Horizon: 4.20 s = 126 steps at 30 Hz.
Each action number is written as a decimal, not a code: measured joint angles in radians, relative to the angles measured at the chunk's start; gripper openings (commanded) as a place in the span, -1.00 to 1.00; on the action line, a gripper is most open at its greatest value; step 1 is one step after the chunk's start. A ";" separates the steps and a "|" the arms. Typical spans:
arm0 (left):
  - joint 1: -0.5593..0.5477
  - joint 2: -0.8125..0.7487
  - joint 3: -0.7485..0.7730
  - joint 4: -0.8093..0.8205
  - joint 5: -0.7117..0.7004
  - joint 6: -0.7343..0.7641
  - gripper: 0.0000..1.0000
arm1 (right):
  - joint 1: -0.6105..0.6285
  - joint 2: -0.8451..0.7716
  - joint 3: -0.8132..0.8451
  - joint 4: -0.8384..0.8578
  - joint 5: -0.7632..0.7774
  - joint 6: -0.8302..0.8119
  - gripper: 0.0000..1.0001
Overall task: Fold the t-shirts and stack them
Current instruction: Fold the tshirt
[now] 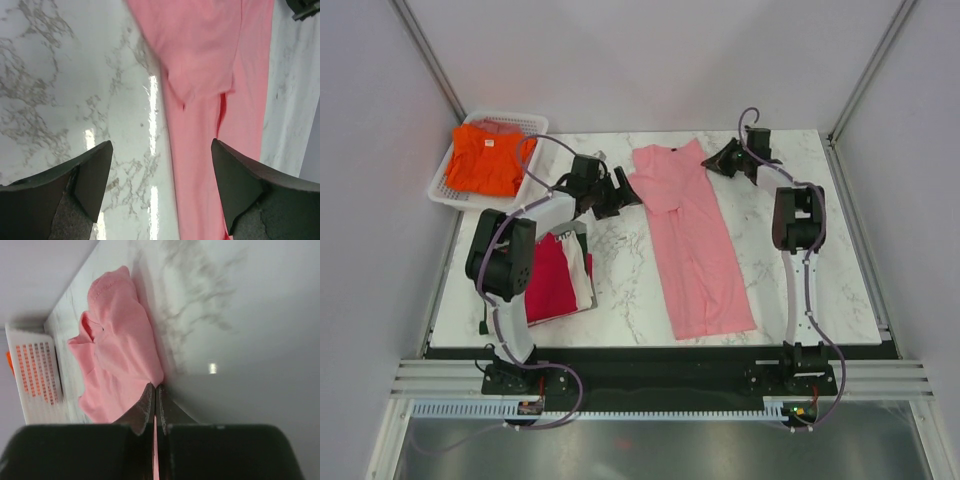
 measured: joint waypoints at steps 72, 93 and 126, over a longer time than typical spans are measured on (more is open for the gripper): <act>-0.650 -0.596 -0.636 -0.083 -0.213 -0.130 0.54 | 0.369 -1.704 -1.676 -0.570 0.543 -0.045 -0.23; -0.650 -0.385 -0.512 -0.052 -0.206 -0.133 0.06 | 0.385 -1.715 -1.673 -0.589 0.554 -0.038 -0.80; -0.654 -0.433 -0.507 -0.035 -0.202 -0.159 -0.96 | 0.386 -1.788 -1.506 -0.668 0.618 -0.041 -0.83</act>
